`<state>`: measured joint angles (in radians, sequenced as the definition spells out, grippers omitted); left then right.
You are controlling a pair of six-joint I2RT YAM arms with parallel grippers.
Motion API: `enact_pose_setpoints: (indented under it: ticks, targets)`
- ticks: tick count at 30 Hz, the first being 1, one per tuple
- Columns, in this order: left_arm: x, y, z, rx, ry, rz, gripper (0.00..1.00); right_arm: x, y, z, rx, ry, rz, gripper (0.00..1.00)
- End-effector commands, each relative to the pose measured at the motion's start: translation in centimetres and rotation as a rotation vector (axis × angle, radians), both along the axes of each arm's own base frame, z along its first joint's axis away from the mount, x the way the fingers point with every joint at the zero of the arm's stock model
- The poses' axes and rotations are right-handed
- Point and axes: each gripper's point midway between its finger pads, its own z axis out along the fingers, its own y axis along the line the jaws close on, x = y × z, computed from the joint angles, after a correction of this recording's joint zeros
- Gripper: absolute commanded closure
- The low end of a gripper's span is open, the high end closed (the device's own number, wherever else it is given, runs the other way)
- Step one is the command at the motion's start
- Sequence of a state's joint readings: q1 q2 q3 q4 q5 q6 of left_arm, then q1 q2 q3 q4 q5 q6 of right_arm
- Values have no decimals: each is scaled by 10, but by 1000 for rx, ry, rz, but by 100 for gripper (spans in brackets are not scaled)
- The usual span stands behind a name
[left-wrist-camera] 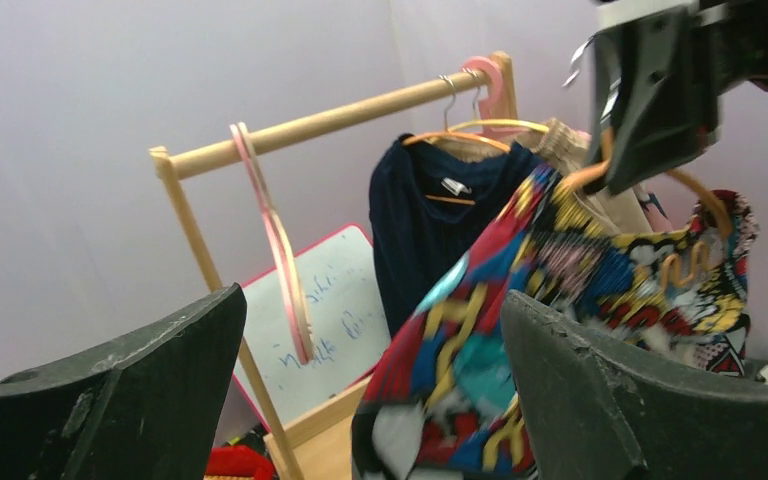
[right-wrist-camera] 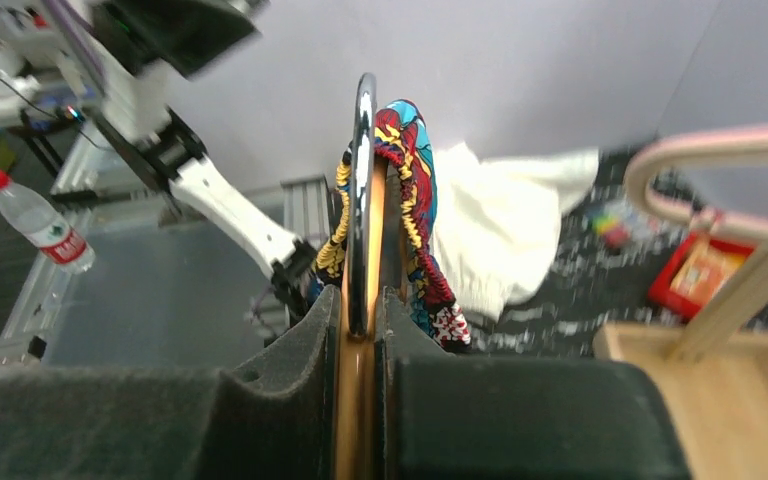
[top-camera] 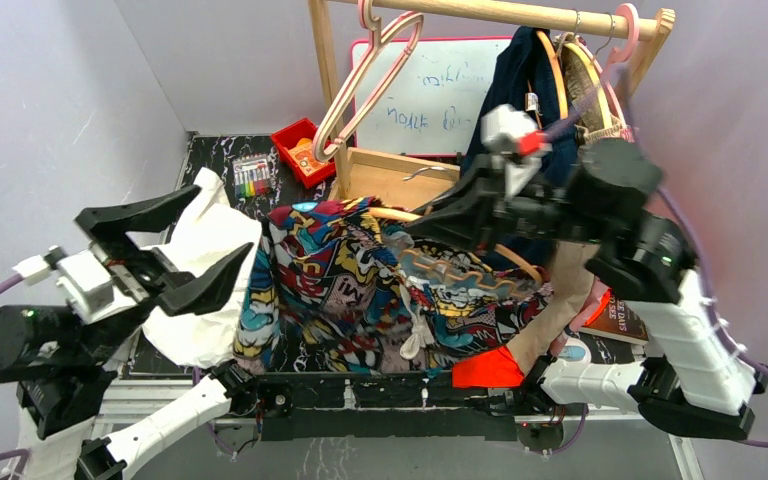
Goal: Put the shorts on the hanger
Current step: Hang the shorts on the hanger.
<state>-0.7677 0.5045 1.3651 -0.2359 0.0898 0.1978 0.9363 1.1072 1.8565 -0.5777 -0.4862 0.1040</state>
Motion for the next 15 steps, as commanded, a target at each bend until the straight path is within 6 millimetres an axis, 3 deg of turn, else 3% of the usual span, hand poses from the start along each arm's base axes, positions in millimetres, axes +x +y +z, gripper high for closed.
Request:
enact_pose_setpoints:
  ticks: [1,15]
  targets:
    - [4,-21,0,41,11,-67,2,22,5,-23,-55,6,-92,100]
    - [32,-99,-48,183,186,-280,8,31,-1,-58,-138,27,-153,100]
